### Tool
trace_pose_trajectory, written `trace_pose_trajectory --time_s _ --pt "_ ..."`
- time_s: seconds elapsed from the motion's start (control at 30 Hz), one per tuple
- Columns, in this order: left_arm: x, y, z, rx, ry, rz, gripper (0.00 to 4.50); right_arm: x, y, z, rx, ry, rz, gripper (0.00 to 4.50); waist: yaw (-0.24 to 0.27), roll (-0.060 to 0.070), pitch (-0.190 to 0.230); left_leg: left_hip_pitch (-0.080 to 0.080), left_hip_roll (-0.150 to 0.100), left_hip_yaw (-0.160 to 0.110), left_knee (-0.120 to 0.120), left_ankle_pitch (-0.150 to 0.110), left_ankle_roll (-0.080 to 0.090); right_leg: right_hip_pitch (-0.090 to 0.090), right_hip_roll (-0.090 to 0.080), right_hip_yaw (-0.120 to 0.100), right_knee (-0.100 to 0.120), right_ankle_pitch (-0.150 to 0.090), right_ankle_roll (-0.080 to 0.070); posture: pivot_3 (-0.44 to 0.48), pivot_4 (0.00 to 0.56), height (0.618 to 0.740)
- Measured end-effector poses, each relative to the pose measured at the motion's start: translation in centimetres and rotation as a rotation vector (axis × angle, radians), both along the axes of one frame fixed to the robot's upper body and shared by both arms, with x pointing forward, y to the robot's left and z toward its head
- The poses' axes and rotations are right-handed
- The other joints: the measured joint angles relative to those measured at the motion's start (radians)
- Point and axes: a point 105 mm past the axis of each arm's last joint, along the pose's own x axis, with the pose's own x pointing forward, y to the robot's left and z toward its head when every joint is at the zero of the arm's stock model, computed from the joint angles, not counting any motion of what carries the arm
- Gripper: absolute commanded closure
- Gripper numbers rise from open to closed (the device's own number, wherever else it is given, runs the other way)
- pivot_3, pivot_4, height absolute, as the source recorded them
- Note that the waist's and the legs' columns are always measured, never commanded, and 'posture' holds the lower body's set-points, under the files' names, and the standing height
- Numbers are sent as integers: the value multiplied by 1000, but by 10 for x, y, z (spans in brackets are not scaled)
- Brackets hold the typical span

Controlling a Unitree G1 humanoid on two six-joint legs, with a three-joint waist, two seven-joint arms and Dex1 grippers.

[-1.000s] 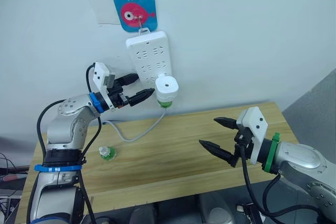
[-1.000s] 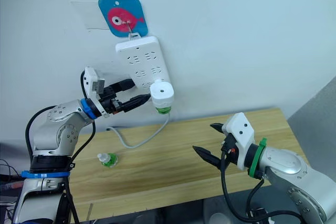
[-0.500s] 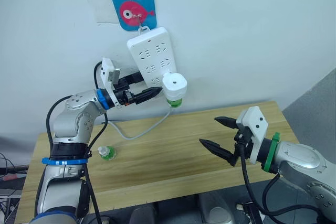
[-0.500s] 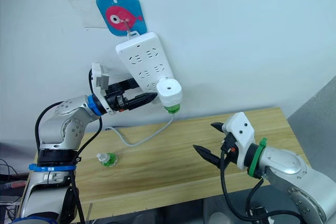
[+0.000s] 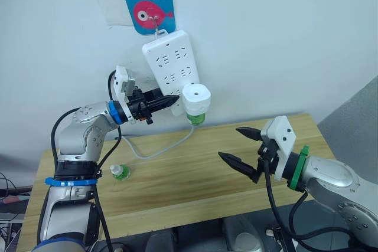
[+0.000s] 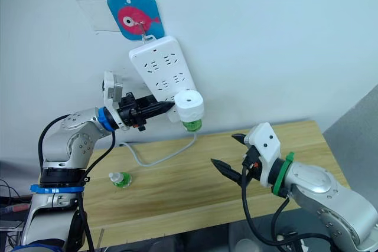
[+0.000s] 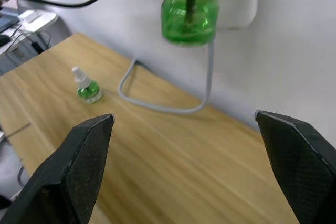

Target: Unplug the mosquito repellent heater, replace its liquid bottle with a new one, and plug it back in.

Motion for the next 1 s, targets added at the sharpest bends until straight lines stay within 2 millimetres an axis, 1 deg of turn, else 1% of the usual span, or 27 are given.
trace_pose_trajectory --time_s 0.1,0.3,0.43,0.67,0.8,0.9,1.0 --pt "0 1 0 4 -4 5 3200 7 6 10 37 -33 -34 0 -1 1 0 0 0 0 0 0 0 0 0 0 1 0 0 -375 240 740" --pt "2 2 1 14 -31 18 3200 21 22 36 95 -113 -98 0 -1 1 1 0 0 0 0 0 0 -1 0 0 1 0 0 -375 244 740" --pt "2 2 1 20 -35 24 3200 28 29 43 98 -127 -126 0 -1 2 2 0 0 0 0 0 0 -2 0 0 1 0 0 -368 246 740" --pt "3 2 1 24 -38 28 3200 36 39 46 120 -105 -136 0 -1 2 2 0 0 0 0 0 0 -2 0 1 2 0 0 -355 251 740" --pt "3 2 2 26 -40 31 3200 37 53 54 159 -103 -94 0 -1 3 3 0 0 0 0 0 0 -3 0 1 2 0 0 -347 254 740" --pt "3 2 2 27 -41 31 3200 37 58 54 173 -92 -78 0 0 3 3 -1 0 0 0 0 0 -3 0 1 2 0 0 -342 257 740" --pt "3 2 2 27 -42 32 3200 39 62 50 176 -63 -71 0 0 3 4 0 0 0 0 0 0 -3 0 1 3 0 0 -332 259 740"
